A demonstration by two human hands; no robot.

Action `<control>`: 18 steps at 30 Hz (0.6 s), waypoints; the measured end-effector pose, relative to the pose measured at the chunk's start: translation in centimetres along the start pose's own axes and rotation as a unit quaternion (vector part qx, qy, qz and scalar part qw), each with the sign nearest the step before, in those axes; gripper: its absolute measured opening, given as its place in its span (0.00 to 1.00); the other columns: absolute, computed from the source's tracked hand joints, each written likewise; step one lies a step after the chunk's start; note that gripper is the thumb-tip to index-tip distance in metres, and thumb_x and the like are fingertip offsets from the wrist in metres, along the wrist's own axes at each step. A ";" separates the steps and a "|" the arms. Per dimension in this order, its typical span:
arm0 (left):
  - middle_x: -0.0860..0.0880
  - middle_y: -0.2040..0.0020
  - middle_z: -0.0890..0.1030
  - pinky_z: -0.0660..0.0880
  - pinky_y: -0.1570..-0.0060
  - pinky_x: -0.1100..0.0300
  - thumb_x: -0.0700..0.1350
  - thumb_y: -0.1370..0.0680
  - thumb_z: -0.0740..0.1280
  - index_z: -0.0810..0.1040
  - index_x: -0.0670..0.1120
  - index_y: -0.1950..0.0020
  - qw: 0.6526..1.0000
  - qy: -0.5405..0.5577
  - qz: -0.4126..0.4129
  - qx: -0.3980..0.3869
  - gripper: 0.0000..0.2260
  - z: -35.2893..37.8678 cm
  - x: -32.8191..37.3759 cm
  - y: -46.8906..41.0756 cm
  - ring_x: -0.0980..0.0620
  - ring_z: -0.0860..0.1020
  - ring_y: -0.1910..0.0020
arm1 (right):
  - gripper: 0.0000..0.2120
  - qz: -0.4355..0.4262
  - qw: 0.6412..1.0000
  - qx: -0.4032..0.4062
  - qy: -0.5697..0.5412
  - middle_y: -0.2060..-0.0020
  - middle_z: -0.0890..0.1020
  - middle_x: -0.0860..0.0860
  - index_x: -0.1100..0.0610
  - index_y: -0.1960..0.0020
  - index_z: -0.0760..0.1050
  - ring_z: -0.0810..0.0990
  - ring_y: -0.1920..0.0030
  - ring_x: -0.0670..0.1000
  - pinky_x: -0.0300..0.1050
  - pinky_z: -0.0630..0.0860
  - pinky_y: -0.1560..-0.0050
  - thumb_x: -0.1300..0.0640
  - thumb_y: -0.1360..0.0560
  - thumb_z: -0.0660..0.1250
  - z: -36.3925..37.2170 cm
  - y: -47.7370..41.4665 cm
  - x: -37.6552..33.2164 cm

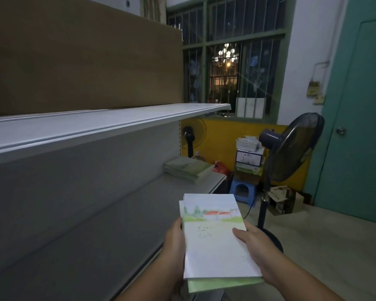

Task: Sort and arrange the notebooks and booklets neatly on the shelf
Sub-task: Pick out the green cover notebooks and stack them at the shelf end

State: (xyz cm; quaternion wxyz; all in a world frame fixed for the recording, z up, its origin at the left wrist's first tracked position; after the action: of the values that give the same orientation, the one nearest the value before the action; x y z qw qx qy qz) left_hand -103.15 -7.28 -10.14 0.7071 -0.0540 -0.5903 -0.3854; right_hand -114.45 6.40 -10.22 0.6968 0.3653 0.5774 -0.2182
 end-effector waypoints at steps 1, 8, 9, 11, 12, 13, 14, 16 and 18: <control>0.45 0.76 0.78 0.72 0.68 0.58 0.44 0.20 0.59 0.78 0.39 0.64 1.000 0.005 -0.005 -0.003 0.16 0.9 0.2 -1.5 0.46 0.77 0.73 | 0.11 0.004 1.000 -0.005 -0.003 0.52 0.84 0.56 0.51 0.47 0.75 0.83 0.53 0.60 0.52 0.79 0.55 0.63 0.20 0.57 -0.4 -1.5 -0.5; 0.42 0.72 0.79 0.74 0.70 0.60 0.49 0.20 0.59 0.77 0.41 0.62 0.996 0.081 -0.037 -0.005 0.16 6.2 3.2 -13.2 0.45 0.79 0.74 | 0.13 -0.005 0.998 0.018 0.052 0.53 0.83 0.59 0.54 0.46 0.76 0.81 0.51 0.64 0.56 0.77 0.48 0.67 0.22 0.57 -1.4 -14.1 -5.4; 0.41 0.64 0.81 0.75 0.62 0.57 0.54 0.22 0.61 0.78 0.43 0.58 0.996 0.086 -0.022 0.023 0.16 6.7 3.6 -15.3 0.44 0.80 0.66 | 0.14 -0.018 0.997 0.029 0.071 0.55 0.84 0.59 0.56 0.45 0.77 0.82 0.53 0.63 0.56 0.77 0.49 0.68 0.23 0.58 -1.3 -15.9 -6.2; 0.42 0.44 0.80 0.74 0.43 0.49 0.66 0.29 0.63 0.80 0.46 0.44 0.997 0.056 0.014 0.056 0.26 7.5 4.2 -19.7 0.42 0.79 0.48 | 0.13 -0.035 0.995 0.043 0.088 0.59 0.84 0.58 0.58 0.47 0.79 0.83 0.58 0.61 0.52 0.79 0.55 0.69 0.25 0.60 -1.4 -19.2 -7.6; 0.43 0.38 0.77 0.71 0.38 0.47 0.67 0.29 0.62 0.77 0.45 0.38 0.997 0.028 0.023 0.069 0.31 7.7 4.6 -21.6 0.41 0.76 0.42 | 0.12 -0.041 0.994 0.048 0.088 0.61 0.84 0.58 0.59 0.49 0.79 0.82 0.61 0.60 0.48 0.79 0.61 0.70 0.25 0.61 -1.6 -20.6 -8.1; 0.43 0.36 0.75 0.70 0.37 0.48 0.63 0.25 0.61 0.74 0.43 0.35 0.997 0.002 0.032 0.071 0.29 8.4 5.8 -21.6 0.41 0.75 0.40 | 0.11 -0.045 0.994 0.050 0.091 0.62 0.83 0.57 0.58 0.51 0.79 0.82 0.64 0.58 0.44 0.77 0.66 0.70 0.25 0.61 -1.7 -21.8 -8.7; 0.41 0.39 0.76 0.72 0.40 0.51 0.57 0.21 0.60 0.74 0.41 0.35 0.996 -0.018 0.047 0.068 0.23 8.9 6.7 -21.9 0.41 0.75 0.42 | 0.11 -0.049 0.993 0.047 0.096 0.62 0.83 0.56 0.56 0.52 0.78 0.81 0.65 0.57 0.41 0.76 0.70 0.70 0.25 0.62 -1.9 -23.0 -9.3; 0.42 0.52 0.78 0.72 0.54 0.56 0.46 0.20 0.61 0.78 0.42 0.47 0.995 -0.029 0.075 0.064 0.10 9.8 8.3 -22.6 0.44 0.76 0.53 | 0.10 -0.062 0.991 0.025 0.116 0.60 0.83 0.57 0.57 0.50 0.78 0.82 0.63 0.58 0.42 0.77 0.68 0.69 0.25 0.63 -2.0 -25.6 -10.5; 0.44 0.56 0.77 0.72 0.55 0.54 0.41 0.21 0.62 0.76 0.47 0.55 0.995 -0.015 0.090 0.051 0.05 10.3 8.9 -24.3 0.43 0.76 0.55 | 0.09 -0.072 0.984 -0.007 0.161 0.58 0.82 0.57 0.57 0.50 0.77 0.82 0.60 0.59 0.45 0.77 0.63 0.68 0.25 0.63 -1.7 -28.5 -11.9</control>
State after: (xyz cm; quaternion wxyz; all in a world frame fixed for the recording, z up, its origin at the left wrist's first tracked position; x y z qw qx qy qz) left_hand -126.10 -23.04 -8.51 0.7318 -0.0766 -0.6123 -0.2893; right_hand -139.06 -11.89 -6.17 0.5799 0.3479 0.7084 -0.2021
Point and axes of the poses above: each hand's wrist, its own y-axis away from the middle knuckle, its own z-axis out of the palm, x = y × z, the point moved 2 cm from there along -y, towards the middle knuckle
